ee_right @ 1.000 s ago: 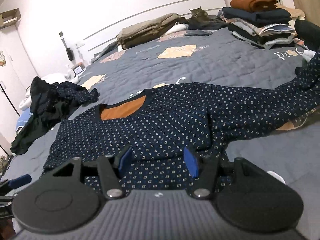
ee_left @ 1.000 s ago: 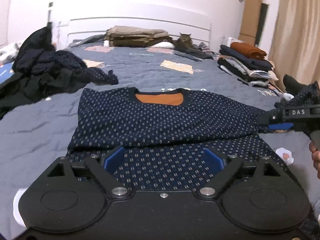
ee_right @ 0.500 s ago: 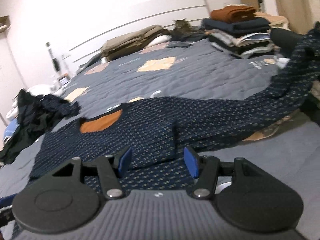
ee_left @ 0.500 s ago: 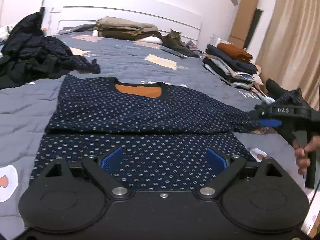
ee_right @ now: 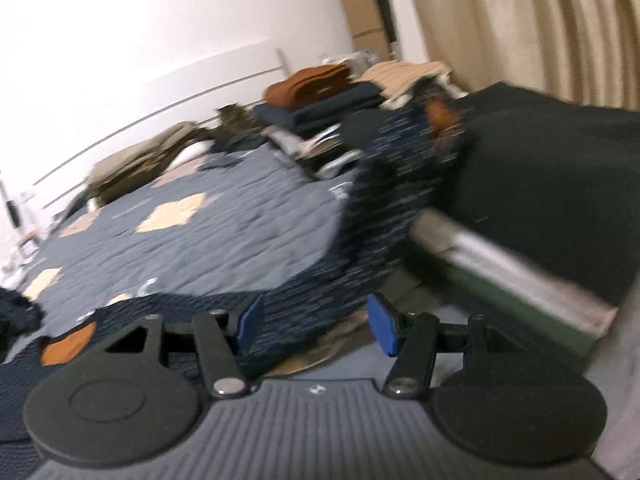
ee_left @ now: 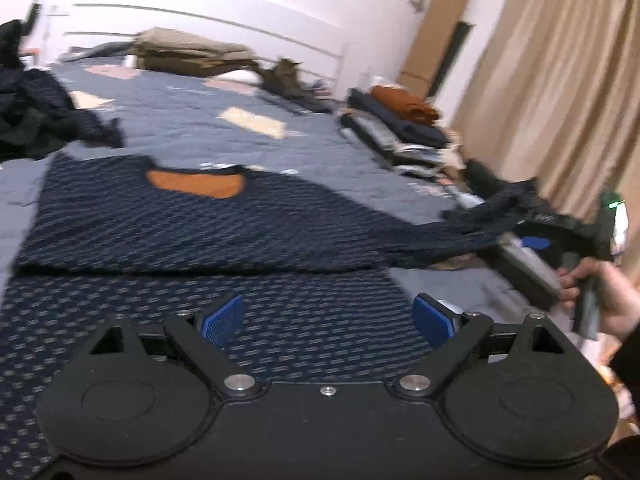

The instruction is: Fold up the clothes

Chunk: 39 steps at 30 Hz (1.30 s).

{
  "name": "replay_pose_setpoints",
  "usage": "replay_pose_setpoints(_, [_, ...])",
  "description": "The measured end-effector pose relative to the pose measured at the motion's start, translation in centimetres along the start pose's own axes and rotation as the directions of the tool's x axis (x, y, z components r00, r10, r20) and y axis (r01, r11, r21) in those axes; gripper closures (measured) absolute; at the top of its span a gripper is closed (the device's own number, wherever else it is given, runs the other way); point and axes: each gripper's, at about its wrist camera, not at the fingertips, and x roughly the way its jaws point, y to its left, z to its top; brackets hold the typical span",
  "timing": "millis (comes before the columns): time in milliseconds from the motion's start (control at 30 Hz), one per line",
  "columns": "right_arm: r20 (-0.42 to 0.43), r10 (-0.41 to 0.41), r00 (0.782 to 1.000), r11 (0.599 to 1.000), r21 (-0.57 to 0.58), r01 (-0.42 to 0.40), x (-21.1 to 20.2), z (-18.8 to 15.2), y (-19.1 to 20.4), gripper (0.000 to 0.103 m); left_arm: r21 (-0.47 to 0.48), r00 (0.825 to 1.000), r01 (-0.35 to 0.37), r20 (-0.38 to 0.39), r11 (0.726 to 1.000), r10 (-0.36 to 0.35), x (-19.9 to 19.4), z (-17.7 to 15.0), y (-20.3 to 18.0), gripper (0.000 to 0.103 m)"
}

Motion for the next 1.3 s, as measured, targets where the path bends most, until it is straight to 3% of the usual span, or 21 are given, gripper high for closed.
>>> replay_pose_setpoints(167, [0.023, -0.061, 0.998, 0.998, -0.020, 0.061, 0.2, 1.0, -2.5, 0.046, 0.027, 0.992, 0.123, 0.024, 0.992, -0.124, 0.1, 0.7, -3.3, 0.013])
replay_pose_setpoints(367, [0.087, -0.111, 0.990, 0.990, -0.076, 0.118, 0.8, 3.2, -4.0, 0.046, 0.057, 0.977, 0.209, 0.033, 0.976, -0.211, 0.3, 0.6, -6.0, 0.012])
replay_pose_setpoints(567, [0.161, -0.160, 0.974, 0.972, -0.146, 0.184, 1.7, 5.7, -4.3, 0.046, 0.072, 0.974, 0.225, 0.004, 0.972, -0.226, 1.4, 0.0, -6.6, 0.012])
replay_pose_setpoints(800, [0.172, -0.191, 0.966, 0.960, -0.174, 0.221, 3.8, 6.9, -4.5, 0.046, 0.051, 0.978, 0.206, 0.003, 0.977, -0.206, 1.6, 0.2, -5.7, 0.012])
replay_pose_setpoints(967, [0.161, -0.192, 0.968, 0.961, -0.167, 0.219, 5.1, 7.5, -4.2, 0.040, 0.031, 0.982, 0.189, 0.014, 0.981, -0.190, 1.5, 0.6, -4.8, 0.012])
replay_pose_setpoints(1000, [0.163, -0.190, 0.968, 0.962, -0.165, 0.217, 5.2, 7.6, -4.2, 0.042, 0.028, 0.983, 0.185, 0.016, 0.982, -0.185, 1.4, 0.6, -4.7, 0.012])
replay_pose_setpoints(1067, [0.177, -0.176, 0.968, 0.968, -0.147, 0.202, 5.2, 7.6, -4.0, 0.064, 0.022, 0.983, 0.180, 0.021, 0.983, -0.180, 1.3, 0.7, -4.5, 0.012])
replay_pose_setpoints(1100, [0.177, -0.164, 0.970, 0.973, -0.131, 0.189, 5.1, 7.7, -4.0, 0.090, 0.019, 0.984, 0.177, 0.025, 0.984, -0.178, 1.2, 0.8, -4.3, 0.012])
replay_pose_setpoints(1300, [0.185, -0.063, 0.981, 0.997, -0.035, 0.071, 3.9, 8.1, -2.6, 0.094, -0.007, 0.985, 0.163, 0.057, 0.987, -0.162, 0.2, 1.6, -3.2, 0.012])
